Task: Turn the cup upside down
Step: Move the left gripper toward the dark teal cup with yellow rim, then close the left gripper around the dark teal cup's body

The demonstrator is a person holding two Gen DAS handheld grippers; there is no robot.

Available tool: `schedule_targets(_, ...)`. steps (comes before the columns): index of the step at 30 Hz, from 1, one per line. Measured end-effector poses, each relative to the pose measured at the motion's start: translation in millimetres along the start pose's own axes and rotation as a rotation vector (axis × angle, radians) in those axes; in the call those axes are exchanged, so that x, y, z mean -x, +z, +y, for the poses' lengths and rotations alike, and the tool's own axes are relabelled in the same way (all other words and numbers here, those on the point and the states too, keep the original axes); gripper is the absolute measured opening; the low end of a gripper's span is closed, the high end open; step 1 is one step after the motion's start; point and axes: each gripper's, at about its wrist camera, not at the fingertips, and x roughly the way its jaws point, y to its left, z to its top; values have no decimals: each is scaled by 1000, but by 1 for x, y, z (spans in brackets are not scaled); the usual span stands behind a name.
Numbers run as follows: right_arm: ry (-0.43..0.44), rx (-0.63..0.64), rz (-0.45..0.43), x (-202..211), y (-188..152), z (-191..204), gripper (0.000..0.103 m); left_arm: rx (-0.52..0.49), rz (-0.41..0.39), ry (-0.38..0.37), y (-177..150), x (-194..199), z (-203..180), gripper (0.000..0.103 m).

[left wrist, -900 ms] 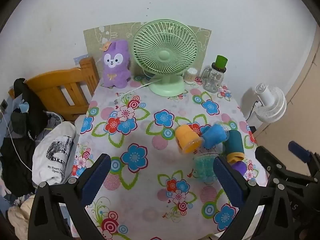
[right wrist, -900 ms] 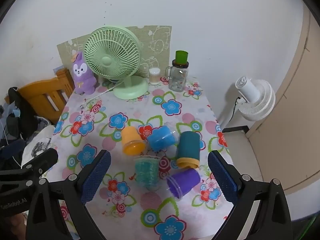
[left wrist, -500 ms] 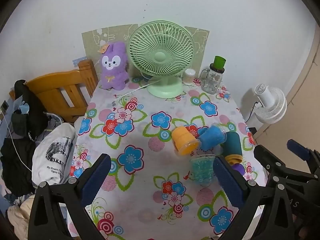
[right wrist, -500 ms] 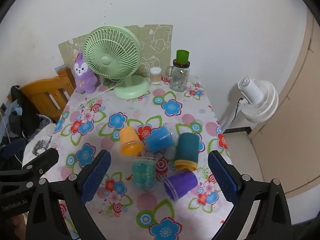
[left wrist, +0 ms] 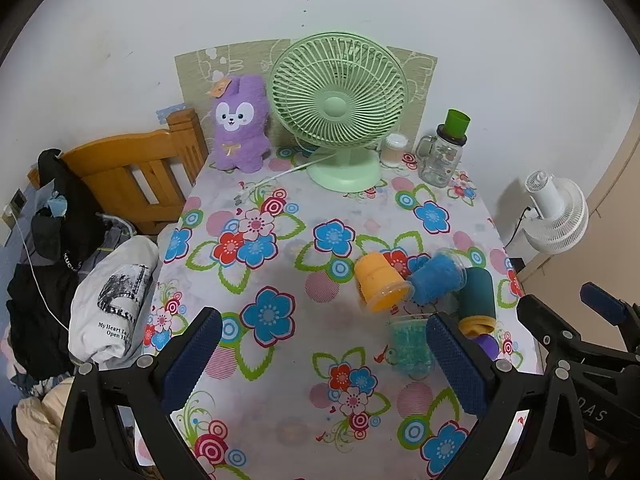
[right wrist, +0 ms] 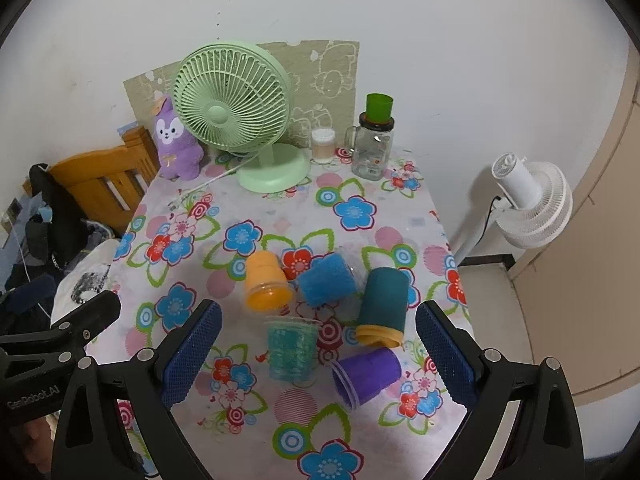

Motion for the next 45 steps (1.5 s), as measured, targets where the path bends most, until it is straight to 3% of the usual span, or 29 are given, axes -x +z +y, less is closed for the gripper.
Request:
schedule_targets(18,8,-5,19,-12,8,7,99,8,25,2,10,-14,12,103)
schedule_targets(28,20,-71,49,-24,9,11,99,-54,56,-30,18,-32,17,103)
schedule_targets(37,6,-121,71,-32,13,-27,99,-148,107,-104,24,-55,-17,102)
schedule_targets(45,20,-111,85,-42,21,-74,99,-162,110,-85,31,-68,-64,102)
